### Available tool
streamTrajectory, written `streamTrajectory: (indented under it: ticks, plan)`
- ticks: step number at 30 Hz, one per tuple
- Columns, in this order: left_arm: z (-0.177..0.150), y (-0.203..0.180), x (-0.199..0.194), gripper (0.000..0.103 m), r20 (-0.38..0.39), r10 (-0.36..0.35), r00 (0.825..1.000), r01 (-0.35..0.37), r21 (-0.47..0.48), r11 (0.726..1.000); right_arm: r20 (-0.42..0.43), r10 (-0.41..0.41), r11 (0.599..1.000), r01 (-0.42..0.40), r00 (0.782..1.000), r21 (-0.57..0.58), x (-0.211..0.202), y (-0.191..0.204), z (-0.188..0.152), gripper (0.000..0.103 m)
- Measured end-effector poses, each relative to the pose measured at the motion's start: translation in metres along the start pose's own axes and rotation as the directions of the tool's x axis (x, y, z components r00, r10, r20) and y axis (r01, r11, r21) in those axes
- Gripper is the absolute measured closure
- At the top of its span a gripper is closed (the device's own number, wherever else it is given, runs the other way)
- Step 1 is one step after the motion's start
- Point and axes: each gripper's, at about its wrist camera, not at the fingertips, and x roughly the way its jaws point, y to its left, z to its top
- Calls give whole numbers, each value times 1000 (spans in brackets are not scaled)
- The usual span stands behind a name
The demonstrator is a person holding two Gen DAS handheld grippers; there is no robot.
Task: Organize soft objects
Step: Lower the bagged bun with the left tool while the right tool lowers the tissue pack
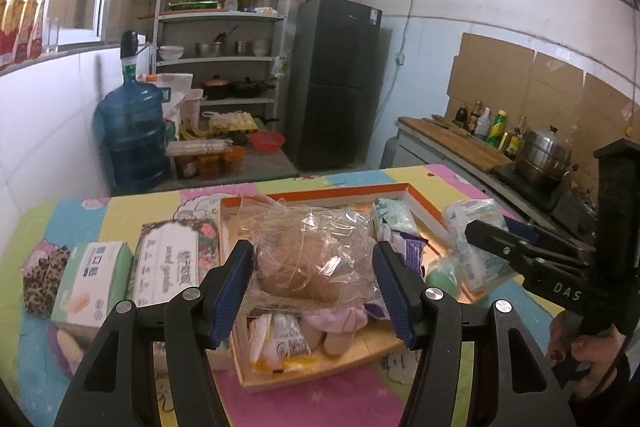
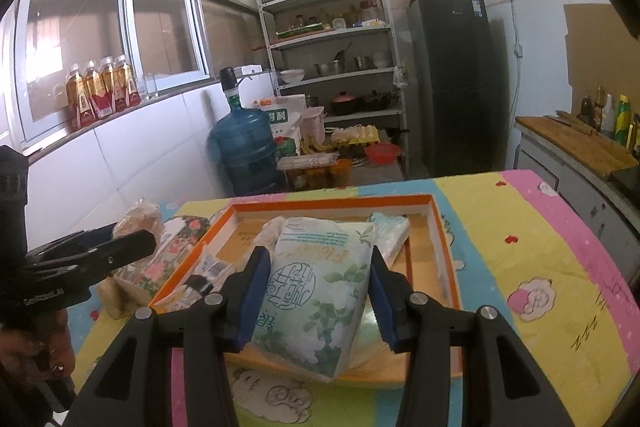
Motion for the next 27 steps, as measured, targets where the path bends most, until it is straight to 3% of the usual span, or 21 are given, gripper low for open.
streamTrajectory:
  ticks: [15, 27]
  plan:
    - [32, -10, 49, 40, -14, 45, 999, -45, 20, 999, 4, 23, 999, -23, 1000, -30, 29, -24, 30, 55]
    - [54, 14, 94, 40, -70, 66, 995, -70, -55, 996, -45, 68, 992, -73, 997, -99, 78, -25, 66, 55]
